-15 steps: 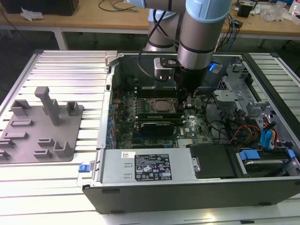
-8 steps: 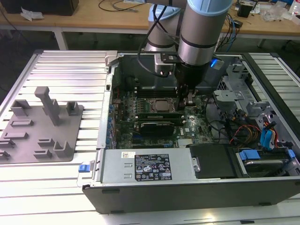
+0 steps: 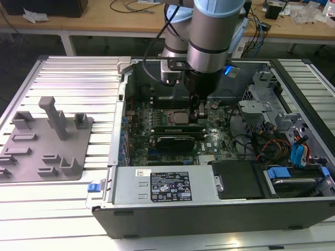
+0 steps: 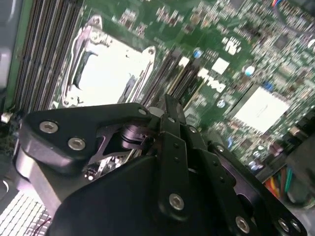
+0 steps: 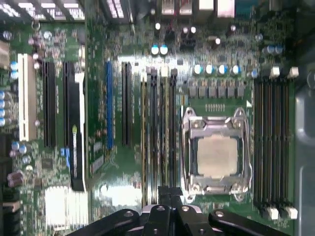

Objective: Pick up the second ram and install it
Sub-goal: 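Press down the second ram until it locks into place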

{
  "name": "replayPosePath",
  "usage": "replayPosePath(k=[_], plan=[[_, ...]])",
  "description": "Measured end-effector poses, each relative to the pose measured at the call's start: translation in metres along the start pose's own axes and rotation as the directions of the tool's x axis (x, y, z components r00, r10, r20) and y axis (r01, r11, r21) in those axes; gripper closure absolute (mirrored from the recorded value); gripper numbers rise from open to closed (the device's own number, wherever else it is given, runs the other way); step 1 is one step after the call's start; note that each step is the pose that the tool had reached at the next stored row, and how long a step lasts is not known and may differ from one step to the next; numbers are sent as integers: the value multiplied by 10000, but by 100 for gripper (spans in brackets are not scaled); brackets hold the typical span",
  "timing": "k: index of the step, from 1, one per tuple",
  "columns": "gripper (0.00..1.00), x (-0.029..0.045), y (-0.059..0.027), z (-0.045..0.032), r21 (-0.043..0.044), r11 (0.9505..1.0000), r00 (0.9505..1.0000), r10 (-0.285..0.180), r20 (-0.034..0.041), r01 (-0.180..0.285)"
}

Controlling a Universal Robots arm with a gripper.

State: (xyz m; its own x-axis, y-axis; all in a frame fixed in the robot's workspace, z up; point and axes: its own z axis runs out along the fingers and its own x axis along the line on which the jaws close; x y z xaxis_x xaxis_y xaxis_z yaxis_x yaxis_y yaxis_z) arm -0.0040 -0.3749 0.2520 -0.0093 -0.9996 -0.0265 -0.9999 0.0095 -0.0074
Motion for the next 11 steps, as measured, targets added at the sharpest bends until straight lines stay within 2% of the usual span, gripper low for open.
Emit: replayPosePath(k=[2,4,7,11], plan=[[92,1,147,2,4,10000,10000,2,2,-2],[92,2,212,2,6,10000,10000,2,2,-2],[92,4,397,3,9,10000,10000,2,1,-2],[92,5,546,13,13,10000,10000,4,2,-4]])
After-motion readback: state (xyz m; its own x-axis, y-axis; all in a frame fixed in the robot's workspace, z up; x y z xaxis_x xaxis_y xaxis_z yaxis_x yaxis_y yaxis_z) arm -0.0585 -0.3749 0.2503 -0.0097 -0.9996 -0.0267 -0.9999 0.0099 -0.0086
